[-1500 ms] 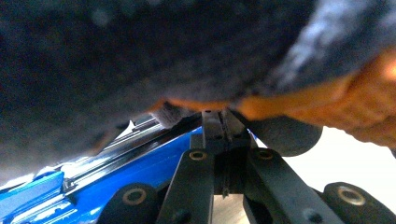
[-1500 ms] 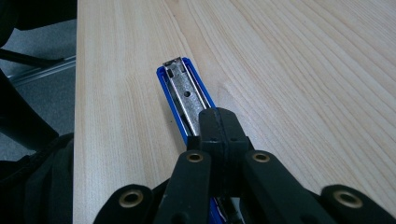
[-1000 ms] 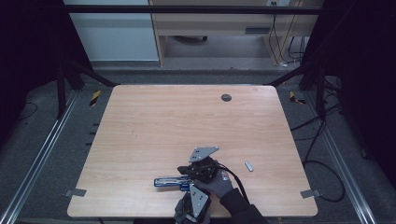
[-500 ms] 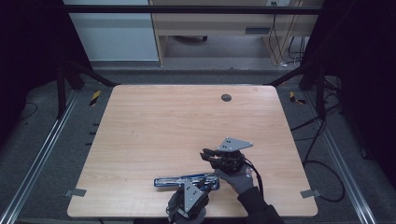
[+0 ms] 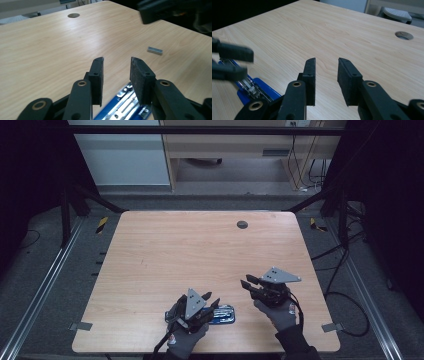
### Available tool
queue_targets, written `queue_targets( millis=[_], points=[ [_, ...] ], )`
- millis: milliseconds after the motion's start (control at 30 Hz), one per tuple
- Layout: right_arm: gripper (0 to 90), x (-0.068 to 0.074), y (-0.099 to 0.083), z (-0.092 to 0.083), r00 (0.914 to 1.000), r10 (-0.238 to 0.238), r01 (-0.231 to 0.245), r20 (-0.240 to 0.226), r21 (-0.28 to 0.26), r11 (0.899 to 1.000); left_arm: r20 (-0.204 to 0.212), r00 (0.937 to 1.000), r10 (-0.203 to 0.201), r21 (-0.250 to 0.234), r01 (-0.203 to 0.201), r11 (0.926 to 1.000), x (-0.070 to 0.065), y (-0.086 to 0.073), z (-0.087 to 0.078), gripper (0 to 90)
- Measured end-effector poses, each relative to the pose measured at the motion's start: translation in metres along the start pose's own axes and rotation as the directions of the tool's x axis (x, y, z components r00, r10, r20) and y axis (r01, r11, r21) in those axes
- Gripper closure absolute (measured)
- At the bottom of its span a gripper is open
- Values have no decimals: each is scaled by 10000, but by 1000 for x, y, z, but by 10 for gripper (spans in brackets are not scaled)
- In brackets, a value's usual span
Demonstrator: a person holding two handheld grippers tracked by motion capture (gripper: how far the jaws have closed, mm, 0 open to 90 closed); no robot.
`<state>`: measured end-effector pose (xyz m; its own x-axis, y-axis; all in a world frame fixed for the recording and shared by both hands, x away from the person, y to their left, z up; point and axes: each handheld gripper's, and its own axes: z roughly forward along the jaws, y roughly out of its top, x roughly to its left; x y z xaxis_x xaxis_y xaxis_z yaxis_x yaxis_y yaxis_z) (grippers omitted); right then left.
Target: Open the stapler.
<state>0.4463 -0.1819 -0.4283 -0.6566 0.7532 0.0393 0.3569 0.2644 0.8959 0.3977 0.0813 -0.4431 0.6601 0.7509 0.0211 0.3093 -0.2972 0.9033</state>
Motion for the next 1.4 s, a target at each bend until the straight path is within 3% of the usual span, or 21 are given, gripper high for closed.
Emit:
queue_targets(
  millis=[233, 300, 467, 733, 867, 967, 1033, 1133, 1200, 1267, 1400],
  points=[
    [663, -14, -9, -11, 9984, 365, -382, 425, 388, 9985, 13, 9999, 115, 274, -115, 9996, 23, 20, -5, 613],
    [659, -16, -11, -12, 9982, 312, -340, 518, 536, 9980, 42, 10000, 55, 292, -56, 9996, 31, 22, -9, 609],
    [653, -20, -19, -16, 9957, 94, -200, 925, 1144, 9932, -327, 9994, -59, 491, 75, 9988, 54, 23, -20, 608],
    [646, -30, -26, -22, 9901, 432, -652, 1338, 1650, 9841, -883, 9955, -352, 644, 410, 9971, 87, 10, -40, 598],
    [644, -32, -27, -24, 9874, 236, -536, 1565, 1901, 9803, -1132, 9925, -453, 797, 545, 9953, 102, 0, -48, 595],
    [642, -34, -27, -25, 9861, 427, -757, 1605, 2050, 9758, -1294, 9907, -413, 888, 531, 9946, 111, -6, -53, 588],
    [639, -35, -28, -24, 9859, 315, -671, 1641, 2156, 9742, -1428, 9890, -389, 946, 527, 9941, 118, -11, -57, 585],
    [642, -35, -29, -23, 9855, 314, -708, 1669, 2354, 9693, -1834, 9821, -425, 963, 609, 9935, 128, -19, -65, 584],
    [640, -35, -29, -22, 9853, 279, -691, 1685, 2439, 9673, -1933, 9790, -654, 965, 853, 9917, 135, -26, -70, 585],
    [635, -33, -29, -21, 9836, 539, -968, 1721, 2515, 9630, -2069, 9755, -753, 1077, 992, 9892, 140, -33, -74, 585],
    [632, -35, -32, -18, 9842, 312, -773, 1746, 2640, 9614, -2263, 9705, -826, 1118, 1101, 9876, 147, -41, -81, 585]
  ],
)
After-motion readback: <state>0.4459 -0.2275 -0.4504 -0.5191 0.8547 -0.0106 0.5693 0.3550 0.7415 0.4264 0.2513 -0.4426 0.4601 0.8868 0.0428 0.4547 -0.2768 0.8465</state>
